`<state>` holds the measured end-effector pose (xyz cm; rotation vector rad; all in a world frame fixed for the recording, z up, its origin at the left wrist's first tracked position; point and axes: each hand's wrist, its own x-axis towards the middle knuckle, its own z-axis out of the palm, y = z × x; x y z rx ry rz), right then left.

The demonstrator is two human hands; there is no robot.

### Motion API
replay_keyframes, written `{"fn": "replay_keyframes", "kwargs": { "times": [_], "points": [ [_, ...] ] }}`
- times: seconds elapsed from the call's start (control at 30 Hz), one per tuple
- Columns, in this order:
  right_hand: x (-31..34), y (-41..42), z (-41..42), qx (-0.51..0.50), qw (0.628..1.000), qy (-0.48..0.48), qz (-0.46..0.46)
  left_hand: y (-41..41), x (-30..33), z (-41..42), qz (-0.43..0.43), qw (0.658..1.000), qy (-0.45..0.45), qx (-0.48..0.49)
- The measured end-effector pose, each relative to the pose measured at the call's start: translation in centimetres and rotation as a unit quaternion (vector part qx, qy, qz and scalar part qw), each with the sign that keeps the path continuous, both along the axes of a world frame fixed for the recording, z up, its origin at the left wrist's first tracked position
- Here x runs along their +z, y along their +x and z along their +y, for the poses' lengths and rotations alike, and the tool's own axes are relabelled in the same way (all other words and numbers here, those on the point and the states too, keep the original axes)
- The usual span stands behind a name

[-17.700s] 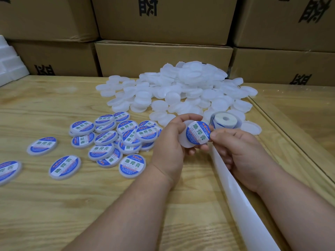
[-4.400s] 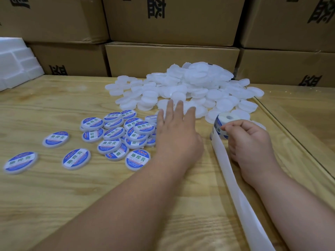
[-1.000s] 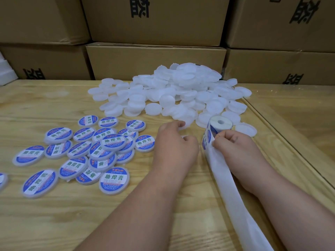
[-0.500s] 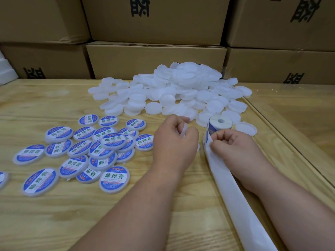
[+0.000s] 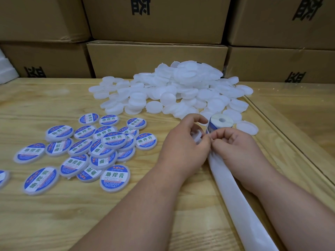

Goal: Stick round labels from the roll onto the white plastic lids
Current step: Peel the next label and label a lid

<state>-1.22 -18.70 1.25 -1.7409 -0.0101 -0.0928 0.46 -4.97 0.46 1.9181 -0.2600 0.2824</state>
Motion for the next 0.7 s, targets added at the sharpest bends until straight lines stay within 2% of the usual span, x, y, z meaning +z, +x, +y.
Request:
{"fn": "replay_keyframes", "kwargs": {
  "times": [0.33, 0.7],
  "points": [
    [-0.16, 0.0, -0.09, -0.014, 1.0, -0.026, -0.006, 0.12, -0.13, -0.03, 0.003, 0.999, 0.013, 0.033],
    [0.24, -0.27, 0.02, -0.029, 0.999, -0.018, -0.013, 0.44, 0.23, 0.36, -0.009, 0.986, -0.063, 0.156]
  ]
}}
